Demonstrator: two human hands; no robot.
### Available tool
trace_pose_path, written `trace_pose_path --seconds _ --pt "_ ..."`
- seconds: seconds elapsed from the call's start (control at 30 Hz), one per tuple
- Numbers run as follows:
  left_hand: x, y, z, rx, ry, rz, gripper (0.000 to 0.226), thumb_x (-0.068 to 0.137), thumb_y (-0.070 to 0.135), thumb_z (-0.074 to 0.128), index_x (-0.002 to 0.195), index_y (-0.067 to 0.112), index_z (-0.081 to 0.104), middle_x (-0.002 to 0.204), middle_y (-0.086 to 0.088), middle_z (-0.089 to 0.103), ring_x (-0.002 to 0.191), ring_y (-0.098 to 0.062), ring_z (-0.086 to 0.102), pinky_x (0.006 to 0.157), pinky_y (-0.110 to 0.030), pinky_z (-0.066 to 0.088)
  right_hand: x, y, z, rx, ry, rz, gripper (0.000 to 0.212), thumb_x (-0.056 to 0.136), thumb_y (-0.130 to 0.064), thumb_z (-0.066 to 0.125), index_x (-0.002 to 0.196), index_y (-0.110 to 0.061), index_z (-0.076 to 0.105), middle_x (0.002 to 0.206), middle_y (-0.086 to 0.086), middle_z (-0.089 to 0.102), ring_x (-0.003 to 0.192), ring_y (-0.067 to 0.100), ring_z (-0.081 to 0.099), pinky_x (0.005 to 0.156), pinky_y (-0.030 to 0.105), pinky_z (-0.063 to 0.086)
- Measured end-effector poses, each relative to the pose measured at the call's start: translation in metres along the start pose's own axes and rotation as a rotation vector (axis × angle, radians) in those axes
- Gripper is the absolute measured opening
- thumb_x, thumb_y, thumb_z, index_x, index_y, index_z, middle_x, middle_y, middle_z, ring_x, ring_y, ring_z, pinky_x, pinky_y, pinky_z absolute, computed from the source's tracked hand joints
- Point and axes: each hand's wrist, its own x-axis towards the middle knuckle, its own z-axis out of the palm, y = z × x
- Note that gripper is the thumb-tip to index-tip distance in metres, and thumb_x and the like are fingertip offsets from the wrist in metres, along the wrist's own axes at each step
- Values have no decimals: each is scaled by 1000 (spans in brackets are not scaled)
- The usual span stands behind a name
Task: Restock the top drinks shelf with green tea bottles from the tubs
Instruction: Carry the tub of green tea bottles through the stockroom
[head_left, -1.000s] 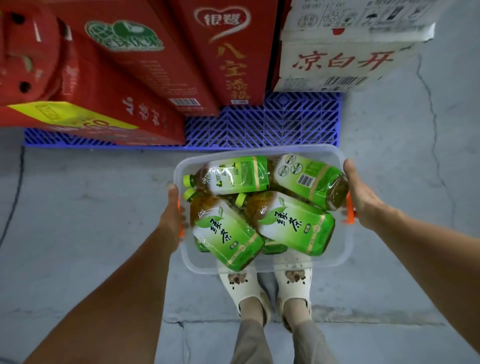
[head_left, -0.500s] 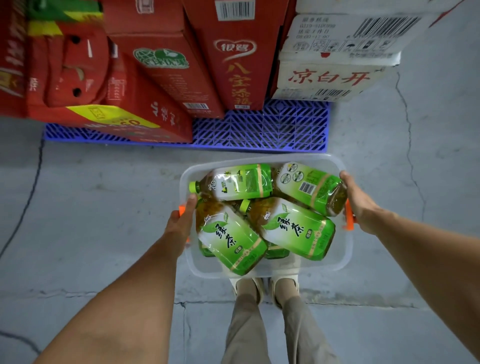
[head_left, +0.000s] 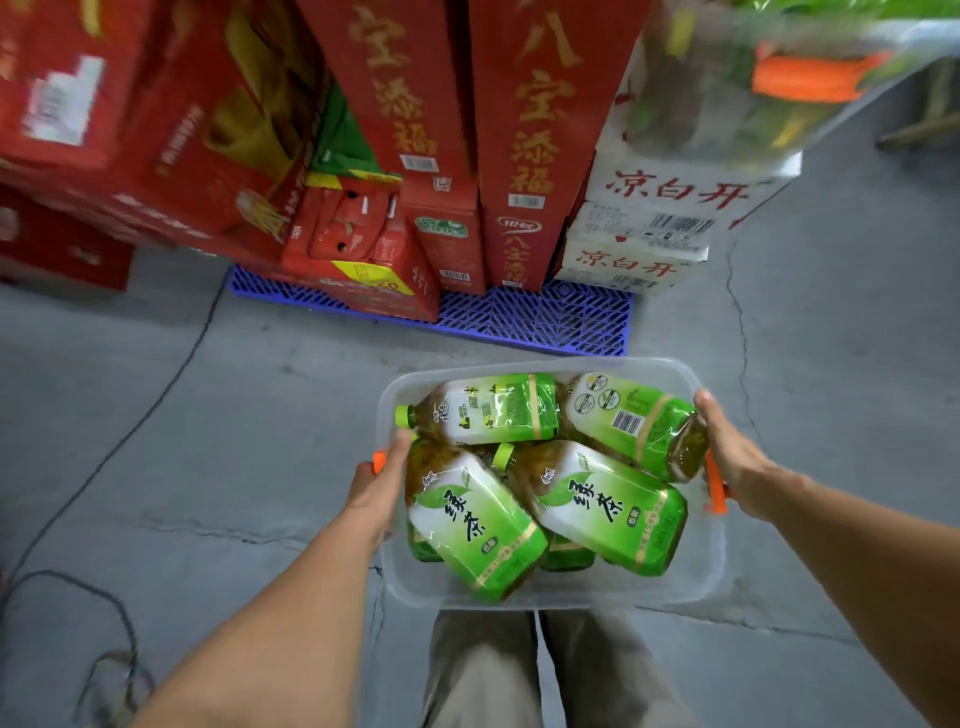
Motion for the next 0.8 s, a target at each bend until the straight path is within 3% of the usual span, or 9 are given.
trace_pose_path --seconds 0.1,0.2,0.33,0.4,0.47,0.53,0.63,0.73,0.8 --pt "-36 -18 -19 -70 0 -6 89 86 80 39 149 18 33 148 -16 42 132 -40 45 107 -57 44 -35 -6 -11 -46 4 -36 96 85 -83 19 133 -8 57 129 25 56 108 41 56 93 53 44" --pt "-72 -44 -33 -137 58 -13 91 85 82 39 152 21 32 152 -11 39 132 -36 45 105 -56 45 -69 -17 -16 -92 -5 -115 89 89 -79 20 122 -7 60 109 21 60 88 34 58 86 47 45" --pt "-115 -84 -43 -270 142 -27 89 85 82 41 145 16 40 130 -7 49 111 -29 49 95 -46 50 -107 -30 -15 -181 -17 -196 86 89 -79 22 117 -7 61 103 22 62 80 33 58 77 43 48" --pt "-136 -106 -48 -341 189 -44 89 83 84 42 138 14 47 119 -7 55 103 -28 54 86 -39 48 -122 -34 -12 -244 -37 -244 85 90 -78 23 114 -5 60 86 17 57 69 28 52 64 35 43" --pt "-156 -129 -53 -404 223 -61 90 80 87 42 131 14 52 122 -15 61 101 -30 58 81 -37 48 -139 -41 -5 -307 -66 -281 80 91 -77 23 104 -6 58 75 13 51 63 25 49 58 31 38" --pt "-178 -156 -56 -462 253 -90 91 75 92 41 122 15 56 120 -19 63 100 -32 60 86 -42 53 -156 -47 4 -396 -87 -324 80 89 -79 24 95 -7 57 73 13 49 62 24 49 58 31 38" --pt "-210 -198 -57 -569 305 -145 96 71 96 40 117 14 60 116 -19 65 102 -37 63 85 -43 56 -181 -55 27 -522 -102 -379 86 86 -82 29 109 -4 61 81 17 55 65 26 52 60 31 41" --pt "-237 -247 -52 -716 367 -216 88 80 87 44 122 10 55 123 -21 60 109 -38 60 89 -43 53 -198 -62 62 -661 -155 -424 113 57 -100 36 114 -7 65 106 20 66 84 34 66 83 45 54" --pt "-252 -281 -45 -825 372 -250 99 69 95 42 119 11 55 124 -23 61 114 -42 62 99 -52 51 -187 -66 91 -730 -178 -497 117 49 -102 42 113 -8 66 112 22 67 94 39 67 93 54 52"
